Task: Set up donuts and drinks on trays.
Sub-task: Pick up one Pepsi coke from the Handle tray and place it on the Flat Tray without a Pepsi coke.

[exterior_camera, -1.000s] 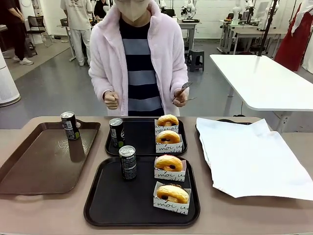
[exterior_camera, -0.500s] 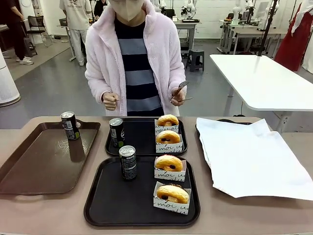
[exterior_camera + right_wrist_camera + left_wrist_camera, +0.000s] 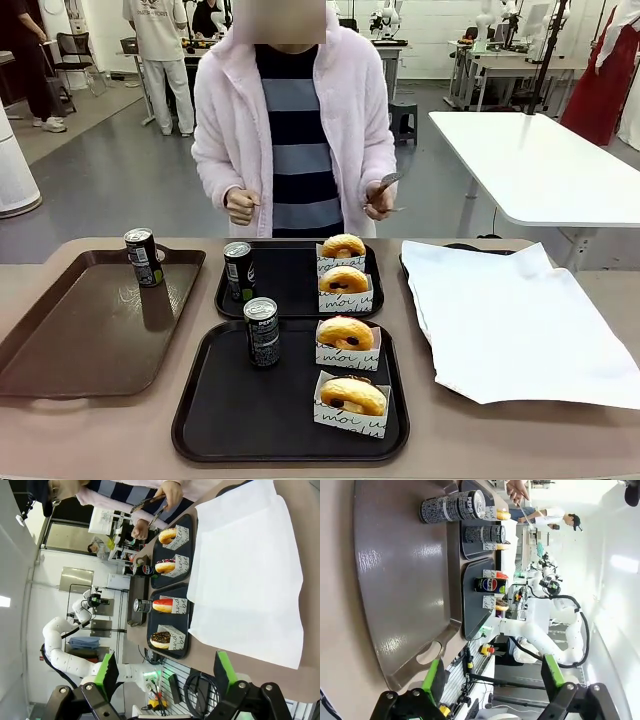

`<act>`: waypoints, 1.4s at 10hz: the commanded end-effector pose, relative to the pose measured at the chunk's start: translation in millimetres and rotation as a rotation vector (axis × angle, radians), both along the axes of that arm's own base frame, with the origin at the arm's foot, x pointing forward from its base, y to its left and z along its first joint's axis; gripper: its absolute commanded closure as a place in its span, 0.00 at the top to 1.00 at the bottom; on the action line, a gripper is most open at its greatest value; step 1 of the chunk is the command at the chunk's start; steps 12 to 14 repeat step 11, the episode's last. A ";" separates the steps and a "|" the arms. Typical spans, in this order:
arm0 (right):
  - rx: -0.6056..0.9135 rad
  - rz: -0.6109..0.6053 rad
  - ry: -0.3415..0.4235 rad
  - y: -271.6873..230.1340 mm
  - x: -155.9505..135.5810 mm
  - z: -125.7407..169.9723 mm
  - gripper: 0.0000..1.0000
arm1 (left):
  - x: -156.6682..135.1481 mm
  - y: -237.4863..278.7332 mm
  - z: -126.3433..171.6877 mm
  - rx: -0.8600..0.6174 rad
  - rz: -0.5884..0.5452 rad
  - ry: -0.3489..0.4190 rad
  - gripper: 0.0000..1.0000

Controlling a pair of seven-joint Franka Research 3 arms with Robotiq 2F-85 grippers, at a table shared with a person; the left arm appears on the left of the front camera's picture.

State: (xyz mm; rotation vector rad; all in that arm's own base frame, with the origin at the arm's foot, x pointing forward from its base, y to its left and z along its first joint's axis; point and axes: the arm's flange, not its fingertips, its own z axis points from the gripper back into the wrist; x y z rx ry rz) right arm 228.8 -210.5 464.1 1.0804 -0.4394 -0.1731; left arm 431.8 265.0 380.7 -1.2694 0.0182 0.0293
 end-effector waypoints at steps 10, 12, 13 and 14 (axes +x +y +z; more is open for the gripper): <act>0.015 0.003 -0.016 0.2 2.2 0.4 1.00 | -3.2 0.7 -1.8 0.005 -0.001 0.001 1.00; 0.015 0.003 -0.016 0.2 2.2 0.4 1.00 | -3.2 0.7 -1.8 0.005 -0.001 0.001 1.00; 0.015 0.003 -0.016 0.2 2.2 0.4 1.00 | -3.2 0.7 -1.8 0.005 -0.001 0.001 1.00; 0.015 0.003 -0.016 0.2 2.2 0.4 1.00 | -3.2 0.7 -1.8 0.005 -0.001 0.001 1.00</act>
